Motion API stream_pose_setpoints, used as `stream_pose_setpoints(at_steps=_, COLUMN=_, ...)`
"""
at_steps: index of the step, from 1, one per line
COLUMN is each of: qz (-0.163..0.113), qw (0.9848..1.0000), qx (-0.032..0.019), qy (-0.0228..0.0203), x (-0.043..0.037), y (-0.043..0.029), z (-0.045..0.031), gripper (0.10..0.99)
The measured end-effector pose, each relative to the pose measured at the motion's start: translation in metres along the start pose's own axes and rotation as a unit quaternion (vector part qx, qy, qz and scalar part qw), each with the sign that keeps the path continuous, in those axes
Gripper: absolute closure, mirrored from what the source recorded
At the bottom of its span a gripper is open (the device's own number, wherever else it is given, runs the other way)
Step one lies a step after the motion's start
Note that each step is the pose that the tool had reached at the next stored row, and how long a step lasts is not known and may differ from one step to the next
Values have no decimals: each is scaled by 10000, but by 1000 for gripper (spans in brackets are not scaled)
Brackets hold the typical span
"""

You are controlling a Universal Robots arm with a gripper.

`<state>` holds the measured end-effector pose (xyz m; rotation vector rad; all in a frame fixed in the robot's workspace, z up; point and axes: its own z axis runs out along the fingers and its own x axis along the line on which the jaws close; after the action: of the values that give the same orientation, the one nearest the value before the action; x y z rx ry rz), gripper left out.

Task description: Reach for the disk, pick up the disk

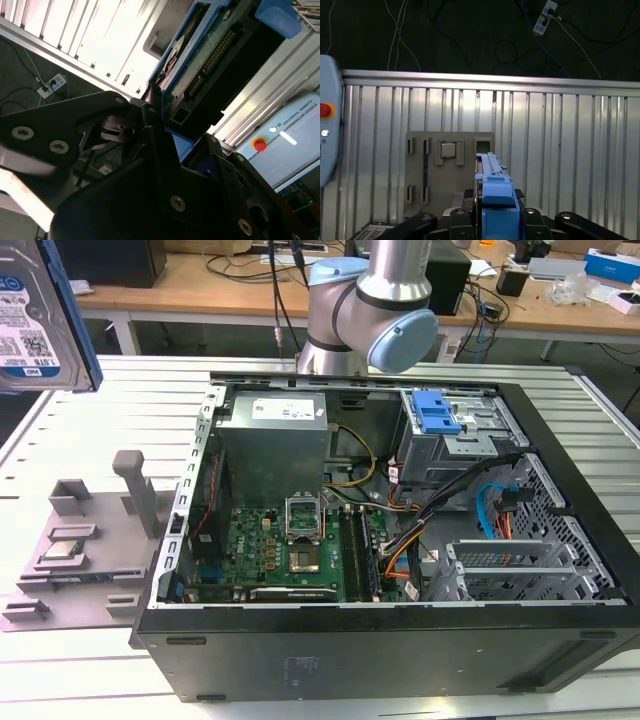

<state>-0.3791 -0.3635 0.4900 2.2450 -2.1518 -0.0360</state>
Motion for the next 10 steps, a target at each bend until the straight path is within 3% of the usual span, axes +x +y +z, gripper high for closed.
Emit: stream_pose_setpoints(at_steps=10, qz=0, qw=10000, qx=0, qy=0, x=1, y=10, z=-251, gripper=718)
